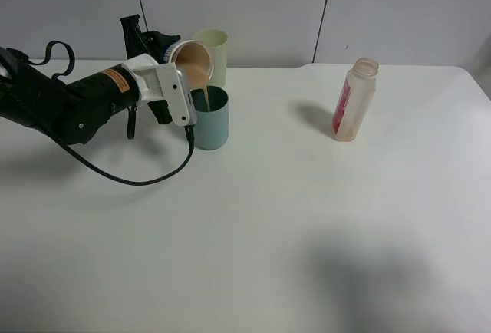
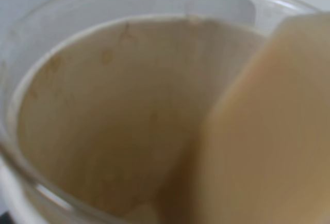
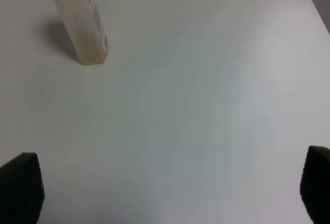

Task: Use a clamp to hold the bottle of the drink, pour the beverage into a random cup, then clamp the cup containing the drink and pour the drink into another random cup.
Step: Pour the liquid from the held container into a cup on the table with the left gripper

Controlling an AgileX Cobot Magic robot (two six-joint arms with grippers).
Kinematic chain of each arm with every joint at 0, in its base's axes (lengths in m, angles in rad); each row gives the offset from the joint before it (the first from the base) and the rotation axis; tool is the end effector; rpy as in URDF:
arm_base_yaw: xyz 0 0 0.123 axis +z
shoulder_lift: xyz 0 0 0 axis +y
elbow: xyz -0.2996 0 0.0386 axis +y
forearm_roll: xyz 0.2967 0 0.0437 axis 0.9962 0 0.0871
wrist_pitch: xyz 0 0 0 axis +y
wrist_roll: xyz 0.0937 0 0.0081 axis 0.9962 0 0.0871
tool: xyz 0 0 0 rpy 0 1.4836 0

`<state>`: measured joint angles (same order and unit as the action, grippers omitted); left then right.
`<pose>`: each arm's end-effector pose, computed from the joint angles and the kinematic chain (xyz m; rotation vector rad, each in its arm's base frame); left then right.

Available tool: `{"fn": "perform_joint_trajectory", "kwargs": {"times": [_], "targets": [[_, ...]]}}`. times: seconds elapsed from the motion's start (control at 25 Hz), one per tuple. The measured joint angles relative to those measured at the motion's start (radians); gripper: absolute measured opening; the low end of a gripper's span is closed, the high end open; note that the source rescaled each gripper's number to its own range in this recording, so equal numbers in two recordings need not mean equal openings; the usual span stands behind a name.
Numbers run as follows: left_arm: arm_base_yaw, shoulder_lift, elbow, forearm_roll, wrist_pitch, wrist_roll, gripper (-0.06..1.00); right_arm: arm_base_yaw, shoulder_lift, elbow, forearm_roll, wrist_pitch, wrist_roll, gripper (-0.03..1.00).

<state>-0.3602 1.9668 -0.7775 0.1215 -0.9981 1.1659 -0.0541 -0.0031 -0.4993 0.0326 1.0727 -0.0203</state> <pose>0.3665 -0.1483 0.1153 1.2753 1.1388 0.5685 0.0226 0.0015 0.2981 0.0329 2.0532 -0.0071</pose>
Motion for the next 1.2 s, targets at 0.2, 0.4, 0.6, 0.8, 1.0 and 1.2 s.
{"fn": "perform_joint_trajectory", "kwargs": {"times": [0.2, 0.4, 0.6, 0.8, 1.0, 1.2], "targets": [[0.0, 0.0, 0.0, 0.0, 0.0, 0.0, 0.0, 0.0, 0.0, 0.0, 0.0, 0.0, 0.0, 1.0], [0.0, 0.0, 0.0, -0.004, 0.0, 0.025, 0.0, 0.0, 0.0, 0.0, 0.0, 0.0, 0.0, 1.0], [0.0, 0.0, 0.0, -0.004, 0.0, 0.043, 0.0, 0.0, 0.0, 0.0, 0.0, 0.0, 0.0, 1.0], [0.0, 0.0, 0.0, -0.025, 0.0, 0.054, 0.0, 0.0, 0.0, 0.0, 0.0, 0.0, 0.0, 1.0], [0.0, 0.0, 0.0, -0.026, 0.0, 0.06, 0.0, 0.0, 0.0, 0.0, 0.0, 0.0, 0.0, 1.0], [0.0, 0.0, 0.0, -0.026, 0.0, 0.081, 0.0, 0.0, 0.0, 0.0, 0.0, 0.0, 0.0, 1.0]]}}
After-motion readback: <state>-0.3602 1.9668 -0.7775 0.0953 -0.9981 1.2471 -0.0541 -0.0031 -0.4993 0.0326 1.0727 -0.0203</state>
